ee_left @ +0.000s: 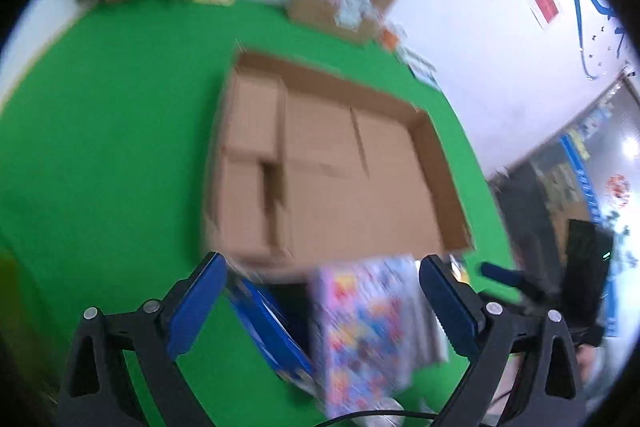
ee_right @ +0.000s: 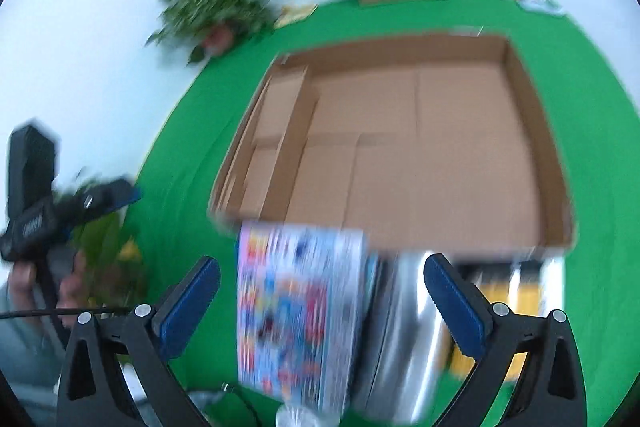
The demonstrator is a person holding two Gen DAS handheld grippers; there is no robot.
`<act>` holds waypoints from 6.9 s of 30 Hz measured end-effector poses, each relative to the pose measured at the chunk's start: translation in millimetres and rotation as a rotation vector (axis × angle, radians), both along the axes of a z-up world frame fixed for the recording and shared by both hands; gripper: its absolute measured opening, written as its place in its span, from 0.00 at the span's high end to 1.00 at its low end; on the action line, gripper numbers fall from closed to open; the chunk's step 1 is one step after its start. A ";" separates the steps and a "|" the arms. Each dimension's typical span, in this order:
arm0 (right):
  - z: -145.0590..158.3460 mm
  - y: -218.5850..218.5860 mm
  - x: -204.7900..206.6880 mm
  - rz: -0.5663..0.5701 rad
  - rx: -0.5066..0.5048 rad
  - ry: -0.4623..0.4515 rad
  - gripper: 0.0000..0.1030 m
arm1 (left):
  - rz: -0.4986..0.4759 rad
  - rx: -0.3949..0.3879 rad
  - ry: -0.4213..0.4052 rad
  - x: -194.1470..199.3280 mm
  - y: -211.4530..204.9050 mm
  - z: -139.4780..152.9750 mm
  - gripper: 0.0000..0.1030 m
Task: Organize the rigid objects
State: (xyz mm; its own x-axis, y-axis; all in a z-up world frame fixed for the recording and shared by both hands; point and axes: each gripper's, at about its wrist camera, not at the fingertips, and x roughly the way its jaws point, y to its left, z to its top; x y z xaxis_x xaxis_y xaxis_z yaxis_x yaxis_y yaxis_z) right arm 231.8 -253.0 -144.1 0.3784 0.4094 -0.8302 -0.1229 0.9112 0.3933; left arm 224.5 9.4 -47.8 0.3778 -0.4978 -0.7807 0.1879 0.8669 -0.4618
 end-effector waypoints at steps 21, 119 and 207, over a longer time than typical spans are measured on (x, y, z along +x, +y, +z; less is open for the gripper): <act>-109.1 60.6 -30.8 0.091 -0.044 0.162 0.00 | -0.153 -0.011 0.318 -2.0 -83.6 -134.5 0.13; -158.2 47.2 179.7 0.013 -0.086 0.407 0.29 | -0.180 0.296 0.175 138.6 -103.0 -101.9 0.29; -66.5 -3.8 -58.8 -0.092 -0.217 0.243 0.04 | -0.064 0.236 0.049 -85.4 -83.1 -46.9 0.05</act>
State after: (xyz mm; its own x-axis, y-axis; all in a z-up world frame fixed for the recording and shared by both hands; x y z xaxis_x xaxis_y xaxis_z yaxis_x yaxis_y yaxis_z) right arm 173.0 -256.8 -210.7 0.1856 0.1867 -0.9647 0.0372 0.9797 0.1968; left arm 139.1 -73.7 -94.6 0.3106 -0.3211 -0.8947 0.2285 0.9388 -0.2576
